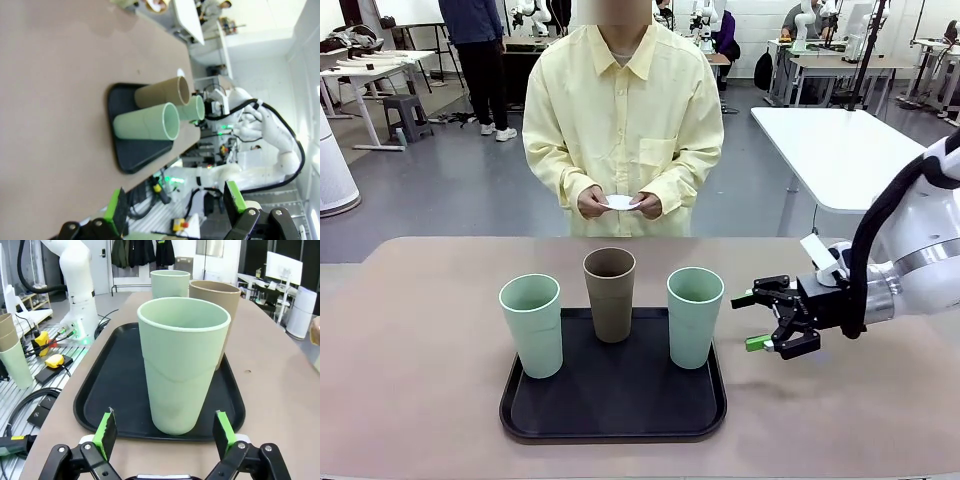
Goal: Place coasters on the table and set cups on them.
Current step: Pick up one Reusable plastic cup and place it on a coaster set by the human.
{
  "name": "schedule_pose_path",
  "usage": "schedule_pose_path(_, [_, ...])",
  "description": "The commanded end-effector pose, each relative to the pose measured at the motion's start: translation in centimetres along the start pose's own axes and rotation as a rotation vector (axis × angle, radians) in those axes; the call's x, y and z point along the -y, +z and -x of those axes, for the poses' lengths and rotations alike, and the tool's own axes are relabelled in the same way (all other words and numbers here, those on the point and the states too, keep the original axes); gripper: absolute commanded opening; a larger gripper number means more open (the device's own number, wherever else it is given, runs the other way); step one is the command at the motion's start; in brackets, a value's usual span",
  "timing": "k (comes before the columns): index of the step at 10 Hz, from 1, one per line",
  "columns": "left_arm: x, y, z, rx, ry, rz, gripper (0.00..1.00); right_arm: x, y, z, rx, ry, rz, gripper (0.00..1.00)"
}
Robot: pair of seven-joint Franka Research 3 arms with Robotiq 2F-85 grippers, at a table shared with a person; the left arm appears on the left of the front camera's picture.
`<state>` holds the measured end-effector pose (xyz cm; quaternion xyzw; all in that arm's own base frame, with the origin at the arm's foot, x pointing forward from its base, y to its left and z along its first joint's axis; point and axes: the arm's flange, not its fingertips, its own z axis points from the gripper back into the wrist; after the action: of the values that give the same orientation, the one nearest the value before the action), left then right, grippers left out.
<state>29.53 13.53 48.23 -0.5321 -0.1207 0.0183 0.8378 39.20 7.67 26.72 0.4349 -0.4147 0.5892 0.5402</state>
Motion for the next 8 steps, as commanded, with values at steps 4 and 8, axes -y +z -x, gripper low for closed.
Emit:
schedule_pose_path(4, [0.0, 0.0, -0.1, 0.006, -0.011, 0.016, 1.00, 1.6, -3.1, 0.4, -0.004, 0.007, -0.015, 1.00])
schedule_pose_path(8, [0.0, 0.0, -0.1, 0.006, -0.011, 0.016, 1.00, 2.5, -4.4, 0.8, -0.002, -0.006, -0.028, 1.00])
